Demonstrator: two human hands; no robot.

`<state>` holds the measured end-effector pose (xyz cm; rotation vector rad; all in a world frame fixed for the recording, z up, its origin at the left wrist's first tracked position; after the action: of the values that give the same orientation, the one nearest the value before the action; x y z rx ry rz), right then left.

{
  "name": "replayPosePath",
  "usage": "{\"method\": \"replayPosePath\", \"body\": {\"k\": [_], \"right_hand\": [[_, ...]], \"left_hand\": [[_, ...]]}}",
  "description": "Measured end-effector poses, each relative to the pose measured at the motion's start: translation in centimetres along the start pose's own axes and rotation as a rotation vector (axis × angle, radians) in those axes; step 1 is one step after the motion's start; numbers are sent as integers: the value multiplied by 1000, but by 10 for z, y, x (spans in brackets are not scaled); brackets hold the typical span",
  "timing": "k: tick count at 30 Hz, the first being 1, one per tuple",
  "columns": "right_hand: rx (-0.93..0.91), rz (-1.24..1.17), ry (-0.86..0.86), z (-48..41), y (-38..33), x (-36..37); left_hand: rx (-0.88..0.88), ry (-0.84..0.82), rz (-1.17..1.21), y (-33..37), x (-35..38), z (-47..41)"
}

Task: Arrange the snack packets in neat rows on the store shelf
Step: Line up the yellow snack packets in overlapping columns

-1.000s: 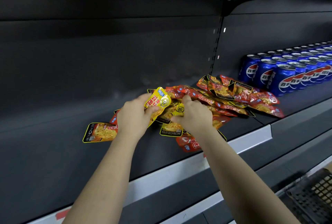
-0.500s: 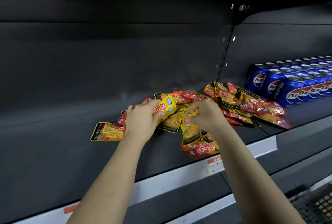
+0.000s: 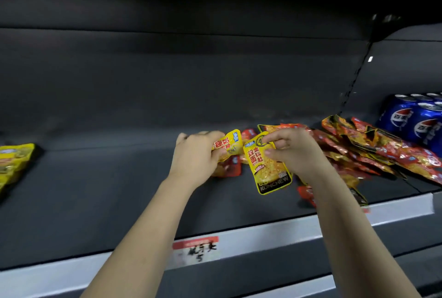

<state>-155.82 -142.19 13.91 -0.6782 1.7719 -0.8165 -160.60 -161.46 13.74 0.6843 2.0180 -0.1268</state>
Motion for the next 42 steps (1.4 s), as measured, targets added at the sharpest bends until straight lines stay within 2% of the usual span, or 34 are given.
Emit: {"method": "replayPosePath", "body": {"k": [3,8,11,17,23,32,38,42], "right_hand": [[-60,50,-41,-4,-34,53],[-139,119,1,-5,-100,131],[-176,113,-68,-5,-138,187],[-167,107,-118,-8,-194,273],[-153,104,-116,-6,-233,327],[-36,-46,-162,-15,-232,381],[74,-162,-244,-26,-211,421],[50,-137,-255,-31,-205,435]], "left_hand": [[-17,-5,-33,-46,-22,20],[-51,27,-109,-140,-73,54],[-49,53,-144,-198,-106,71],[-51,76,-208,-292,-158,95],[-69,92,-235,-362,-190,98],[-83,183,-146,-402,-185,111],[-174,202,-90,-422,-187,122],[-215,188,-60,-428,-185,124]]}}
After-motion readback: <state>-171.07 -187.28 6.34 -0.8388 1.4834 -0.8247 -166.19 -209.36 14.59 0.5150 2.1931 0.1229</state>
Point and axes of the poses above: each hand's wrist, its own z-axis away from the middle knuckle, its own x-axis out of the palm, y = z × x, the point moved 10 cm from there along -z, towards the middle knuckle, and after that the axes turned 7 degrees about -z, right-handed, at the moved point
